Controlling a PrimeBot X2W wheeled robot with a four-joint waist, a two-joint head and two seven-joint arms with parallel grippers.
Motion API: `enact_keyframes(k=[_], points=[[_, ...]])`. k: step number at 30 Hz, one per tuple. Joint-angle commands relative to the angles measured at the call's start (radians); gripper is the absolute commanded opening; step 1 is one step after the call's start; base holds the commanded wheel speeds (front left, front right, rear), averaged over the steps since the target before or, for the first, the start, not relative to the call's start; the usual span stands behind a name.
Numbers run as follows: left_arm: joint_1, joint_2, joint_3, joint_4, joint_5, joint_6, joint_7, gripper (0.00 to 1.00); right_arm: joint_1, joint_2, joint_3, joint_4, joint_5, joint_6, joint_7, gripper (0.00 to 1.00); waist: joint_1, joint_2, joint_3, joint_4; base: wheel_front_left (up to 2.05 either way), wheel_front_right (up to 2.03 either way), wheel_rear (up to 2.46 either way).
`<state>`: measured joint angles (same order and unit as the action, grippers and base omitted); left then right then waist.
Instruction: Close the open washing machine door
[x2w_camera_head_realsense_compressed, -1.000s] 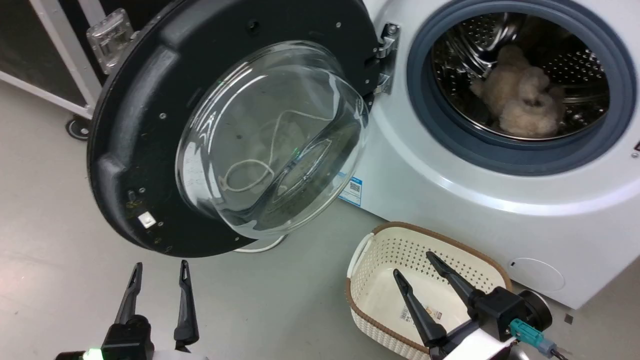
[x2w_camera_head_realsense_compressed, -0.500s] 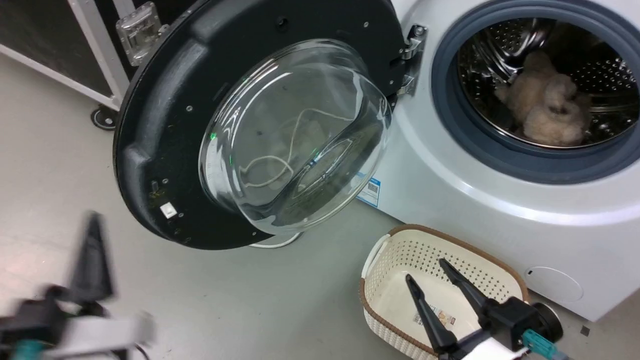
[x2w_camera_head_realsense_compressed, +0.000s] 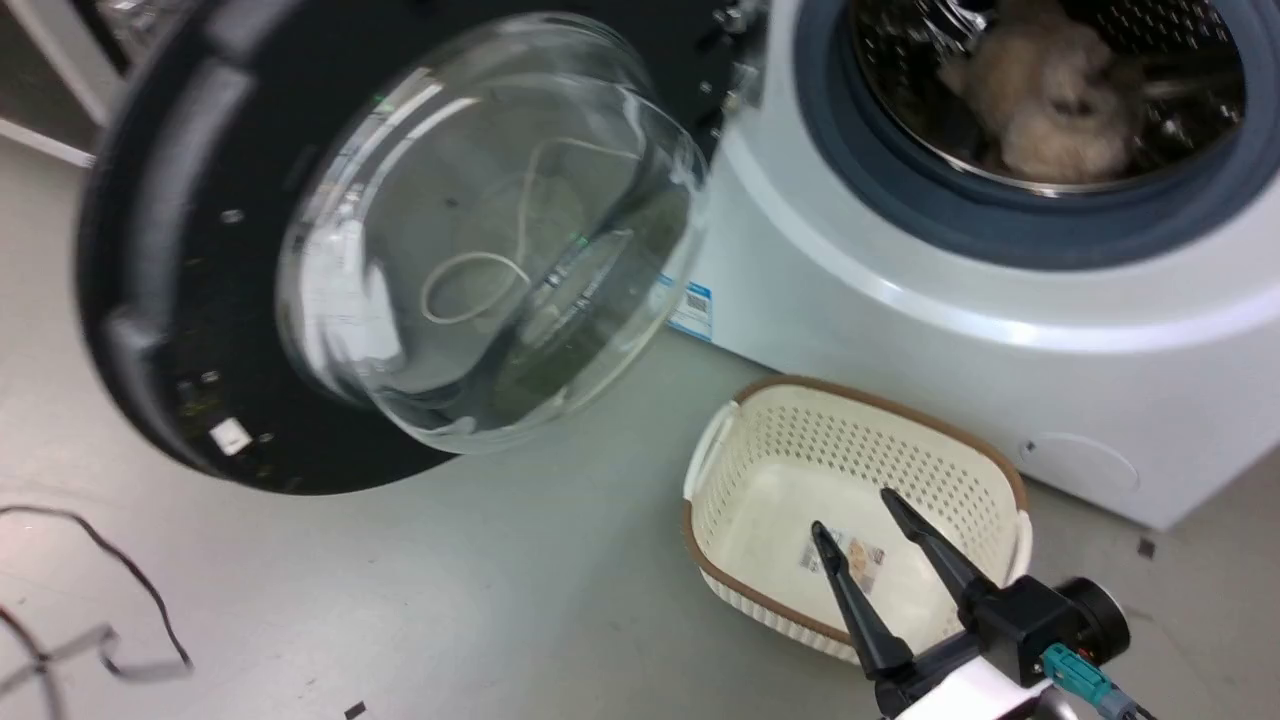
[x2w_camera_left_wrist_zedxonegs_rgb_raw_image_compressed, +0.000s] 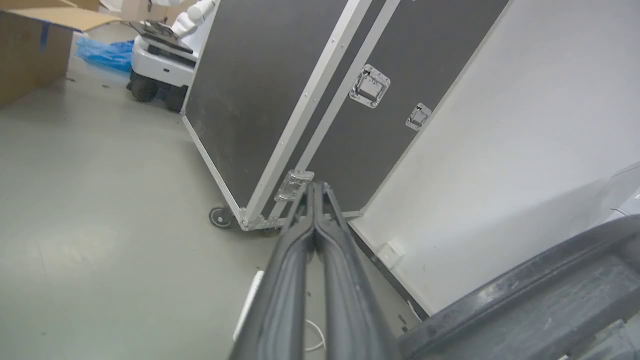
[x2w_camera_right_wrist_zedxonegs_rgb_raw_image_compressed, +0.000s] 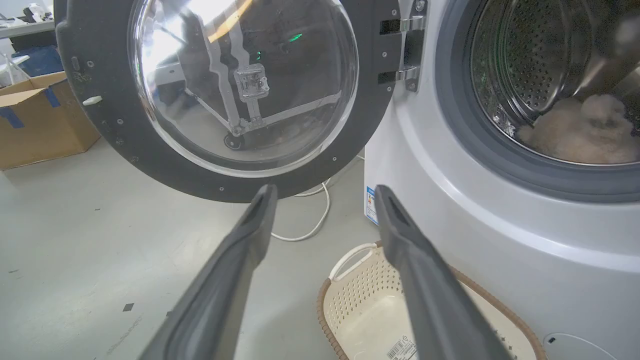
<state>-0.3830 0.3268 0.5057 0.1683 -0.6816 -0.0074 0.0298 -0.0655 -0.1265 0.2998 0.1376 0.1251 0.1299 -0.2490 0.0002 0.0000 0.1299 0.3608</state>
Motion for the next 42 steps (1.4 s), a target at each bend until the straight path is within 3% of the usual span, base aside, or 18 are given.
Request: enact_keyframes(k=[1,6,10,11,14,15,17,23,32,36,42], points=[[-0.048,0.021,0.029,0.051,-0.058,-0.001,0.041,0.00,-0.018,-0.008,0.010,0.004,0.008,0.001,-0.012,1.00,-0.0002,0.0000,0.023,-0.023,0.00,0.00,0.00],[-0.168,0.036,0.098,0.212,-0.265,0.016,0.220,0.00,-0.032,-0.017,0.013,0.011,0.009,0.001,-0.013,1.00,-0.0002,0.0000,0.030,-0.046,0.00,0.00,0.00],[-0.203,0.051,0.077,0.292,-0.357,0.029,0.412,0.00,-0.039,-0.024,0.014,0.012,0.010,0.001,-0.013,1.00,-0.0002,0.0000,0.031,-0.055,0.00,0.00,0.00],[-0.197,0.055,0.045,0.304,-0.387,0.017,0.518,0.00,-0.043,-0.025,0.013,0.013,0.010,0.001,-0.013,1.00,-0.0002,0.0000,0.029,-0.060,0.00,0.00,0.00],[-0.183,0.041,0.026,0.291,-0.426,0.002,0.602,0.00,-0.040,-0.021,0.012,0.014,0.010,0.001,-0.013,1.00,-0.0002,0.0000,0.025,-0.062,0.00,0.00,0.00],[-0.136,0.022,0.009,0.248,-0.479,-0.024,0.708,0.00,-0.031,-0.013,0.012,0.021,0.012,0.001,-0.013,1.00,-0.0002,0.0000,0.008,-0.065,0.00,0.00,0.00],[-0.104,0.009,0.011,0.217,-0.508,-0.029,0.752,0.00,-0.026,-0.007,0.007,0.025,0.013,0.001,-0.013,1.00,-0.0002,0.0000,-0.004,-0.068,0.00,0.00,0.00],[0.041,-0.055,0.007,0.058,-0.571,-0.053,0.845,0.00,-0.008,0.019,-0.015,0.036,0.030,0.001,-0.013,1.00,-0.0002,0.0000,-0.054,-0.090,0.00,0.00,0.00],[0.252,-0.214,-0.063,-0.182,-0.623,-0.026,0.935,0.00,0.017,0.044,-0.027,0.049,0.019,0.001,-0.013,1.00,-0.0002,0.0000,-0.111,-0.152,0.00,0.00,0.00],[0.329,-0.259,-0.125,-0.261,-0.624,-0.010,0.917,0.00,0.020,0.048,-0.042,0.052,0.008,0.001,-0.013,1.00,-0.0002,0.0000,-0.116,-0.206,0.00,0.00,0.00],[0.428,-0.276,-0.215,-0.333,-0.696,-0.015,0.831,0.00,0.021,0.052,-0.087,0.048,0.019,0.001,-0.013,1.00,-0.0002,0.0000,-0.102,-0.315,0.00,0.00,0.00]])
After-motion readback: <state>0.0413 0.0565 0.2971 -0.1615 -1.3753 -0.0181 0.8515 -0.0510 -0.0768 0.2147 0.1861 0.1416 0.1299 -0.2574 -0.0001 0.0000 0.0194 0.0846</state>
